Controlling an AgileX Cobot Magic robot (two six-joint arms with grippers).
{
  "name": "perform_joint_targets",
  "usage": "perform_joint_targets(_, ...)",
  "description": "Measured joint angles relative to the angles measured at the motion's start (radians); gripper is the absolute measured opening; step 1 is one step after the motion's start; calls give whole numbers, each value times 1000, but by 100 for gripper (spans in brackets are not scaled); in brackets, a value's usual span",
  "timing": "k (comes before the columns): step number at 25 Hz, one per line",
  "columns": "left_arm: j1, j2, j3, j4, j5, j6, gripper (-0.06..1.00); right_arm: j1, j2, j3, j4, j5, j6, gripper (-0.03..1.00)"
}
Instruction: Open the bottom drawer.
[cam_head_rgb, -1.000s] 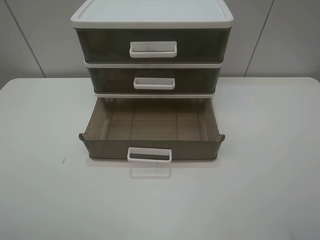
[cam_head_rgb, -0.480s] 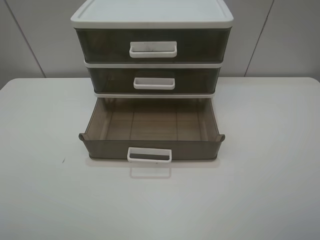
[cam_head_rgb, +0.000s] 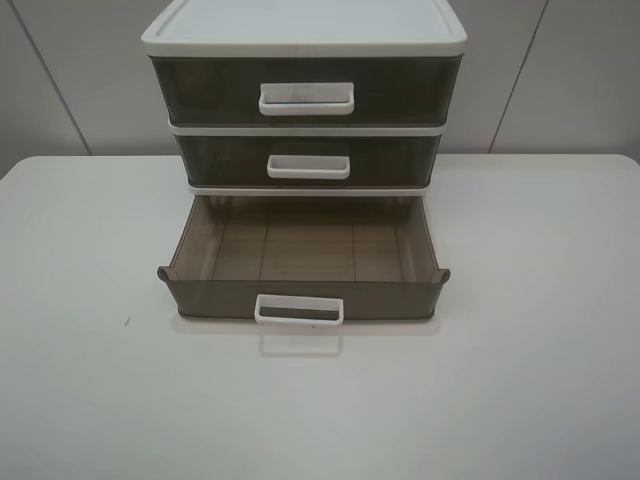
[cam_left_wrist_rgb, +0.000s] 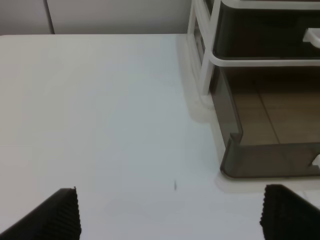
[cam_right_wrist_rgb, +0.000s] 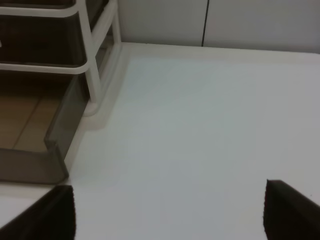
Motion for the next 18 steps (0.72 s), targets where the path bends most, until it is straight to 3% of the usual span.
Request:
perform_joint_targets(8, 0, 0, 0, 0, 0, 0, 74, -162, 0, 0, 22, -6, -42, 75)
perform_joint_targets(18, 0, 0, 0, 0, 0, 0, 74, -172, 0, 0, 60, -6, -98, 75)
